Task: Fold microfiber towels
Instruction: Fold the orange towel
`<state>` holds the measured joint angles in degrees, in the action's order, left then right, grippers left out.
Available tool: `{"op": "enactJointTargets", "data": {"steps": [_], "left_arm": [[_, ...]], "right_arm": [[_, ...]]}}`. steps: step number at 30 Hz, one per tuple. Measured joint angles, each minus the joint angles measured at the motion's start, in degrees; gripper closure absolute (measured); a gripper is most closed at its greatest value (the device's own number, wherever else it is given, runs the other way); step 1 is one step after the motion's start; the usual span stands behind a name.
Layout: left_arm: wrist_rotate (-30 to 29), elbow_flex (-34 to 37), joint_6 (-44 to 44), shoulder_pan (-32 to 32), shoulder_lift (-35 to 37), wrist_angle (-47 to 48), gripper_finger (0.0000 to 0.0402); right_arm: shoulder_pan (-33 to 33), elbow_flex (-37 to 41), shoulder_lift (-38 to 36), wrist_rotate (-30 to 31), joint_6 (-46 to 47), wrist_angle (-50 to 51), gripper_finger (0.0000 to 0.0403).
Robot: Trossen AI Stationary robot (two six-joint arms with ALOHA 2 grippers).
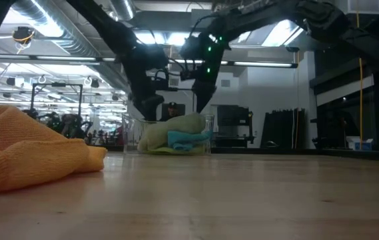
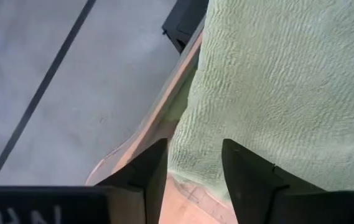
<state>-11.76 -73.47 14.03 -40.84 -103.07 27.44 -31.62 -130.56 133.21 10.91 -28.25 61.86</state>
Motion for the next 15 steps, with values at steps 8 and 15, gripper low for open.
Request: {"op": "enactJointTargets", "data": {"steps": [8,15], "left_arm": [[-0.84,0.0,-1.33,0.79,5.63,1.01,0.0257],[-0.6,0.01,-6.43,3.65,12.47,10.8,0.0259]], "right_arm": [[-0.14,-2.21,-6.17,1.14,5.25,10.68,0.0275],[-0.43,-2.21,-11.74,-0.64,14.72,21.69,0.0275]]}}
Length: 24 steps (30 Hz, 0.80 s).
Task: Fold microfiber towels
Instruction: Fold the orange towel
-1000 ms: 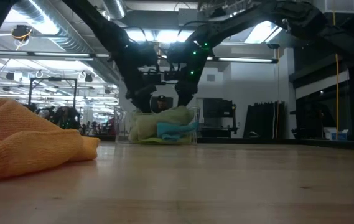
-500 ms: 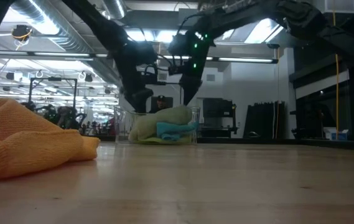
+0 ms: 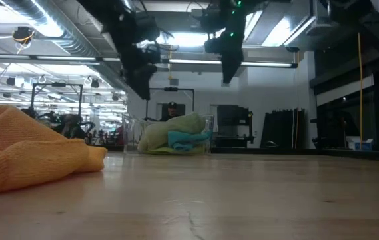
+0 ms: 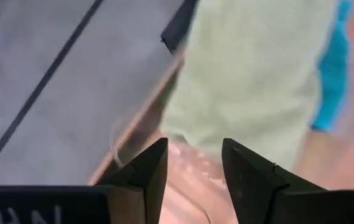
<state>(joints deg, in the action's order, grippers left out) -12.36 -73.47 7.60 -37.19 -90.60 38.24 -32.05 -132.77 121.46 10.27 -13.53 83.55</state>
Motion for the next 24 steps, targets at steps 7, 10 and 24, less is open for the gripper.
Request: {"op": "enactJointTargets", "data": {"steps": [7,10,24], "left_arm": [[7.56,-0.03,-7.12,4.75,3.19,17.23,0.0259],[9.03,0.01,-9.65,7.46,3.02,24.48,0.0259],[10.64,22.22,-34.98,29.43,18.32,30.55,0.026]], "right_arm": [[1.42,0.02,-1.22,-5.12,4.22,5.66,0.0275],[3.21,0.02,-1.24,-5.24,5.97,6.27,0.0277],[18.7,8.8,-8.03,-5.33,14.6,6.26,0.0293]]}}
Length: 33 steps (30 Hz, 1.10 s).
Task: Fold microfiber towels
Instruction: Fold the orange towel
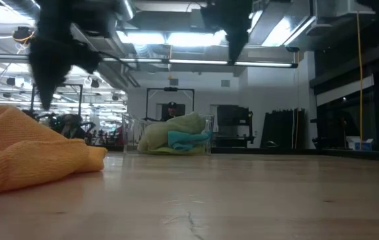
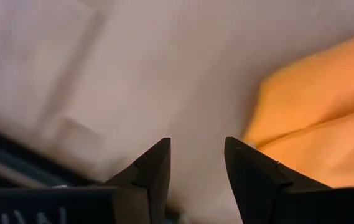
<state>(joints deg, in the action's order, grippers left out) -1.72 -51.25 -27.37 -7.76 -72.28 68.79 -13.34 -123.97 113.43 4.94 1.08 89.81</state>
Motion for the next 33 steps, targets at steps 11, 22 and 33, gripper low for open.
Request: {"op": "enactJointTargets", "data": {"steps": [11,22,33], "left_arm": [[-4.02,11.85,-7.35,19.43,15.14,-27.59,0.026],[-11.34,11.87,9.93,22.19,16.15,-53.66,0.026],[-11.4,11.85,15.09,21.65,16.25,-60.94,0.026]], "right_arm": [[20.32,43.16,-20.87,4.43,23.26,-22.97,0.0293],[32.19,65.03,-29.18,10.03,18.04,-66.09,0.0293],[31.39,64.75,-29.22,10.61,8.9,-83.94,0.0293]]}}
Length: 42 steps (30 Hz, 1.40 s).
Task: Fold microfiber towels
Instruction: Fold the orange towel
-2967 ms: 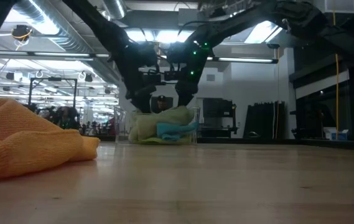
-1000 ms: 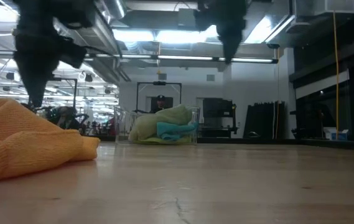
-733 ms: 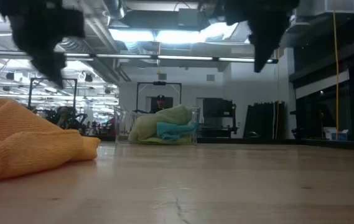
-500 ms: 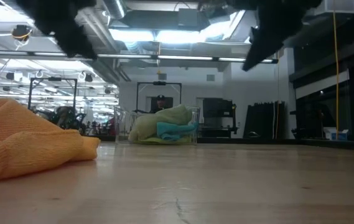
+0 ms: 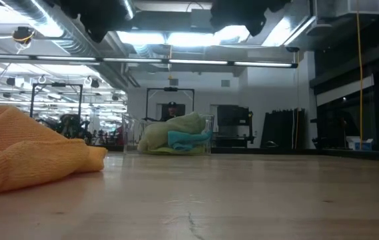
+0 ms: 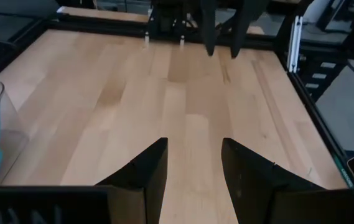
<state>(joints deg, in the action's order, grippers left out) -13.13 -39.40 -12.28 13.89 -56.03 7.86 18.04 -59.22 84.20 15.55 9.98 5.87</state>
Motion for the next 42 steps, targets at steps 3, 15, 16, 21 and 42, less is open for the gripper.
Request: {"op": "enactJointTargets", "data": {"steps": [3,15,16,21,42], "left_arm": [[0.09,0.0,-0.01,0.0,0.0,0.6,0.026],[0.13,0.0,-0.1,0.0,0.0,0.55,0.026],[0.11,0.0,-0.14,0.0,0.0,0.55,0.026],[0.13,0.0,-1.13,0.0,-0.11,0.57,0.026],[0.13,0.0,-1.09,0.02,-0.11,2.12,0.026]], "right_arm": [[0.0,-0.01,0.0,-0.02,0.0,-0.14,0.0293],[-0.02,-0.01,1.19,-0.11,-0.09,-0.16,0.0293],[-0.02,-0.01,1.27,-0.13,0.01,-0.07,0.0292],[-0.36,-0.01,1.97,-0.13,3.23,-0.08,0.026],[-2.23,-9.37,24.15,-13.25,-13.67,-12.25,0.0154]]}}
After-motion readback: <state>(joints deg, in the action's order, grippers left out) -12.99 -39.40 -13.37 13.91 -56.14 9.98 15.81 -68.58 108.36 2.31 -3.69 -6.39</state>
